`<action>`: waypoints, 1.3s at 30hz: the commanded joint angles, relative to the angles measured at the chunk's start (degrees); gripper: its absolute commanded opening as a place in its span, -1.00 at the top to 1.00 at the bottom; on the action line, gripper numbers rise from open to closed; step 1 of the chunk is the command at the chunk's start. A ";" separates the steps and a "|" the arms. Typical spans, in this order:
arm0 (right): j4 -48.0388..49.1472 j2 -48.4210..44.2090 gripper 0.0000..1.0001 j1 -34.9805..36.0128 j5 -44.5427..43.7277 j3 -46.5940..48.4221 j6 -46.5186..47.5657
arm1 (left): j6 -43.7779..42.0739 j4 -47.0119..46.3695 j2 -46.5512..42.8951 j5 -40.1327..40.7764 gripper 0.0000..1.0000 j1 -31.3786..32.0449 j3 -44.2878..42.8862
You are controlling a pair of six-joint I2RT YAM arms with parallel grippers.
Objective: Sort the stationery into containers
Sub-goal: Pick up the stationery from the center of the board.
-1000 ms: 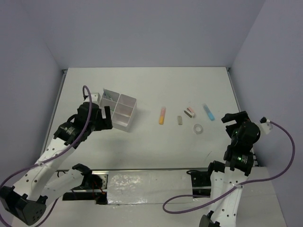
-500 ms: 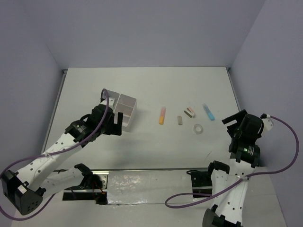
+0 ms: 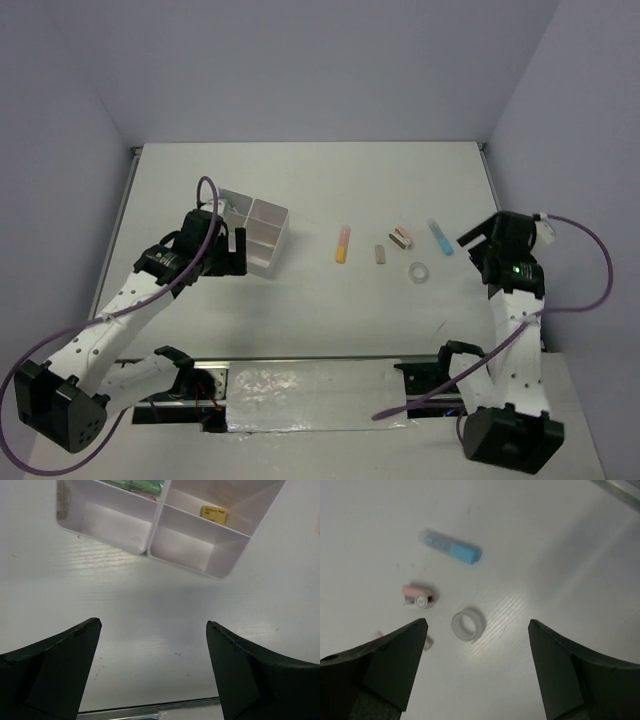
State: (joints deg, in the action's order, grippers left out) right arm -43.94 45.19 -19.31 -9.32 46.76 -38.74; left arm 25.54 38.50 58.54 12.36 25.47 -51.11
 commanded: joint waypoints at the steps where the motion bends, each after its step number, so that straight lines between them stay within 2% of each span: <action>1: 1.60 7.17 -0.80 14.95 -4.97 9.46 3.58 | -0.93 -1.68 -2.82 -0.51 -0.99 -3.14 -0.92; 2: 0.28 12.50 -0.80 18.92 -11.62 13.75 3.93 | -0.50 -1.33 -3.34 0.38 -0.99 -3.76 -1.01; 4: -3.32 18.76 -0.81 30.41 -14.31 17.90 4.20 | 0.03 -0.54 -3.79 2.48 -0.99 -4.03 -1.44; 5: -4.30 24.54 -0.82 33.26 -15.02 21.23 3.85 | 0.73 -0.18 -4.48 4.84 -0.99 -4.20 -1.62; 7: -4.05 30.01 -0.83 41.14 -18.00 23.36 2.71 | 1.26 0.61 -5.80 7.23 -0.99 -4.20 -1.97; 10: 0.15 32.94 -0.83 45.75 -16.00 24.86 3.32 | 2.76 1.57 -9.84 13.37 -0.99 -4.29 -2.24; 13: 3.60 38.19 -0.83 50.15 -10.20 26.53 5.60 | 4.08 1.93 -14.67 18.31 -0.99 -4.38 -2.24; 19: 1.66 47.87 -0.83 64.47 -12.04 39.00 11.57 | 5.22 2.28 -18.47 22.01 -0.99 -4.47 -2.06; 24: 9.04 47.18 -0.83 73.25 -7.47 42.35 12.81 | 5.31 2.28 -16.97 22.53 -0.99 -4.64 -2.59; 28: 10.54 45.52 -0.83 79.41 -8.16 45.34 12.46 | 7.41 3.68 -17.32 26.73 -0.99 -4.73 -2.85; 31: 12.82 43.06 -0.83 83.72 -7.12 44.12 13.51 | 9.52 5.36 -18.63 29.82 -0.99 -4.73 -3.03; 33: 10.04 41.22 -0.84 85.14 -12.19 43.24 13.96 | 9.09 4.22 -19.52 29.83 -0.99 -4.82 -2.42; 34: 10.19 37.73 -0.85 84.53 -13.60 39.15 13.09 | 9.09 3.60 -19.69 29.74 -0.99 -4.91 -2.50; 36: 14.22 30.01 -0.88 81.47 -10.38 32.72 13.34 | 9.26 4.47 -19.43 29.65 -0.99 -5.00 -2.59; 37: 15.02 27.78 -0.89 76.75 -8.71 26.69 12.82 | 9.87 4.74 -18.91 29.65 -0.99 -5.00 -2.59; 39: 14.77 22.78 -0.89 71.63 -4.59 22.16 12.20 | 10.23 5.18 -18.29 29.65 -0.99 -5.00 -2.76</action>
State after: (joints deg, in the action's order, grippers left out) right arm -30.96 74.96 60.05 -16.03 74.50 -25.91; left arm 34.15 43.55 39.40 40.32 20.80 -51.90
